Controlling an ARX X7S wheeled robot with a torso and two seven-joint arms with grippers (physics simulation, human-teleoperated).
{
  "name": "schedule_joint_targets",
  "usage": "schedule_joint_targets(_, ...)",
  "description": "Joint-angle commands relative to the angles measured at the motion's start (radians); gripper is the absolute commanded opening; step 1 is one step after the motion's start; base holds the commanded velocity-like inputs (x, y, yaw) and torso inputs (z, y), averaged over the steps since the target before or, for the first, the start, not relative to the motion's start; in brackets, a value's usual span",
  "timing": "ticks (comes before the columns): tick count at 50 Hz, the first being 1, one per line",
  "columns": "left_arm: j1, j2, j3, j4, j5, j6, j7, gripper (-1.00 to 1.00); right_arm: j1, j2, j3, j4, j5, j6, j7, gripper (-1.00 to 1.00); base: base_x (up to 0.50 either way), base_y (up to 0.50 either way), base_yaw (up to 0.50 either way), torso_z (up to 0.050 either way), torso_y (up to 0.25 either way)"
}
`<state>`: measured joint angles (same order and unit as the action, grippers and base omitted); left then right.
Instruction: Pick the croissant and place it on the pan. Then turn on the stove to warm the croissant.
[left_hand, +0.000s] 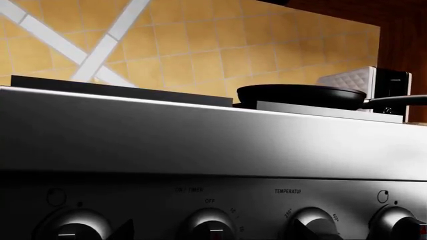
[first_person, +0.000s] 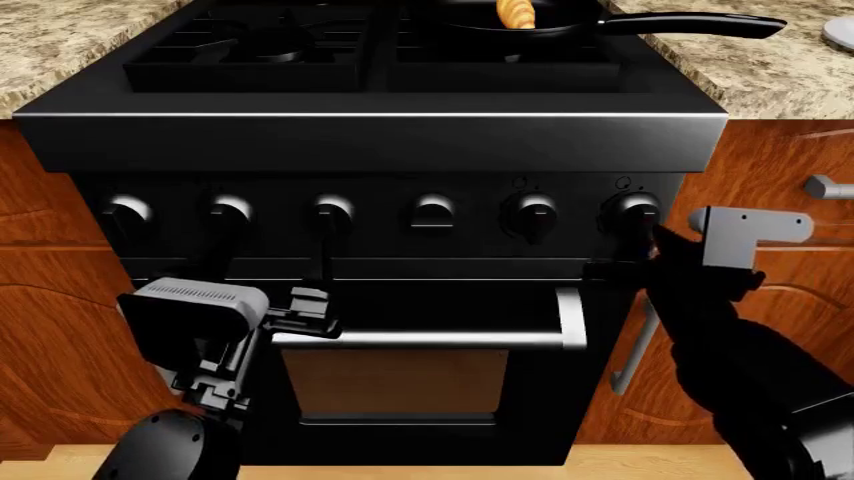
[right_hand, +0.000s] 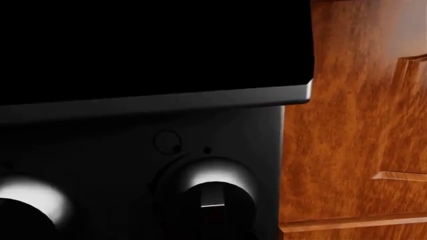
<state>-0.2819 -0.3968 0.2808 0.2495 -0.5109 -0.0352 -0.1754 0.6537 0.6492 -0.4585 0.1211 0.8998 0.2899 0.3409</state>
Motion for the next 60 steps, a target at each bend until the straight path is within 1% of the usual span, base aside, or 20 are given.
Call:
schedule_joint_targets(1,0.0,-0.001,0.002,-0.001,-0.001,0.002,-0.001,1.0,0.004,-0.002,-0.002,0.003,-0.004,0.0,-0.001,-1.0,0.0,0.0,0.0,0.0,0.0)
schedule_joint_targets(20,0.0,-0.004,0.004,-0.001,-0.004,0.004,-0.004,1.0,0.006,0.006,-0.012,-0.015,-0.012,0.013,0.004,-1.0,0.0,0.0,0.0,0.0,0.0)
schedule_joint_targets(33,0.0,-0.006,0.003,0.0,-0.01,0.007,-0.005,1.0,0.018,0.052,-0.043,-0.088,-0.034,0.079,0.042,-1.0,0.0,0.0,0.0,0.0,0.0)
schedule_joint_targets(46,0.0,-0.007,0.006,-0.002,-0.011,0.008,-0.006,1.0,0.046,0.071,-0.074,-0.106,-0.059,0.126,0.046,-1.0,0.0,0.0,0.0,0.0,0.001)
schedule_joint_targets(60,0.003,-0.011,0.006,0.005,-0.016,0.008,-0.009,1.0,0.092,0.094,-0.129,-0.14,-0.099,0.212,0.058,-1.0,0.0,0.0,0.0,0.0,0.002)
